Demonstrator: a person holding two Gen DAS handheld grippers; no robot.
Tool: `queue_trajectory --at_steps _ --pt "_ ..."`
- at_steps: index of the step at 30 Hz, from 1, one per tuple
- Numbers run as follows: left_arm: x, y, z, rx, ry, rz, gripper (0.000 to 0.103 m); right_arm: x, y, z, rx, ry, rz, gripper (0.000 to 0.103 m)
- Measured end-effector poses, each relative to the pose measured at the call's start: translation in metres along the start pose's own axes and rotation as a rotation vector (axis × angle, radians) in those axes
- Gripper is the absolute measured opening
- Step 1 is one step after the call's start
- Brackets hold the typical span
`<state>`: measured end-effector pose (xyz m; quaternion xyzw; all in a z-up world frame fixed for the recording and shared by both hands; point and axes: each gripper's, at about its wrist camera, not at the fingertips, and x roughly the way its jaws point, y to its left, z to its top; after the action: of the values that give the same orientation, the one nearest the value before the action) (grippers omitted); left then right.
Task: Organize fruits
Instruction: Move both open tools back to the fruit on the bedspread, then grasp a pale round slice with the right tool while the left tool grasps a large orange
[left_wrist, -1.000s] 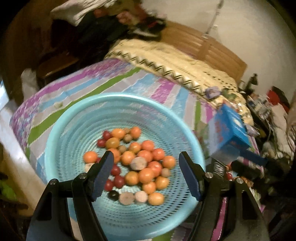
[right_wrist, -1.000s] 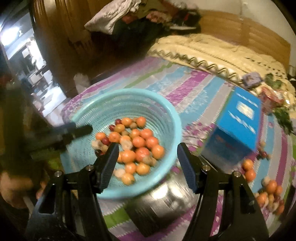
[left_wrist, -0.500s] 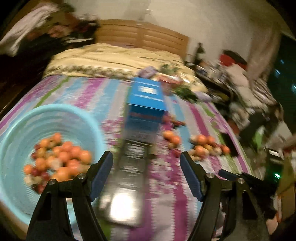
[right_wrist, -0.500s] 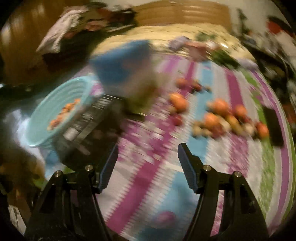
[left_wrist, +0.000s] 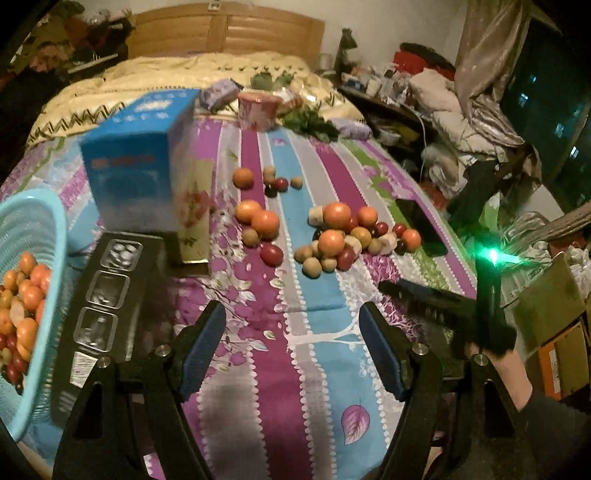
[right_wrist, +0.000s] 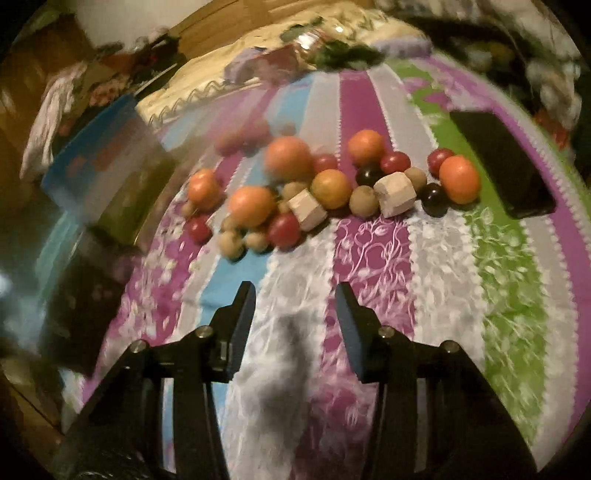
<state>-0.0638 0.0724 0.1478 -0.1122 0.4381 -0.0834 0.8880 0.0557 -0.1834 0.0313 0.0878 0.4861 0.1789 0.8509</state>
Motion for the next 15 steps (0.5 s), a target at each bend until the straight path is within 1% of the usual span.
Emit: queue_trajectory --at_steps 1,2,4,8,11,15 --pt "0.006 0.0 -0.001 -0.006 0.01 -0.001 0.076 0.006 -0.006 0.004 0.035 0.009 0.035 0.045" --pt "0.011 0.0 -0.001 -0.013 0.021 -0.002 0.076 0.015 -0.015 0.011 0.094 0.025 0.085 0.045" --pt "0.023 -0.003 -0.001 -0.016 0.038 -0.001 0.076 0.03 -0.028 0.022 0.197 0.033 0.156 0.045" --pt "0.036 -0.008 -0.001 -0.007 0.056 -0.007 0.076 0.054 -0.043 0.032 0.356 0.059 0.255 0.045" --pt "0.043 -0.01 -0.001 -0.006 0.066 -0.013 0.076 0.062 -0.047 0.035 0.427 0.051 0.289 0.045" --pt "0.05 -0.009 -0.002 -0.013 0.081 -0.02 0.076 0.068 -0.05 0.038 0.482 0.043 0.295 0.045"
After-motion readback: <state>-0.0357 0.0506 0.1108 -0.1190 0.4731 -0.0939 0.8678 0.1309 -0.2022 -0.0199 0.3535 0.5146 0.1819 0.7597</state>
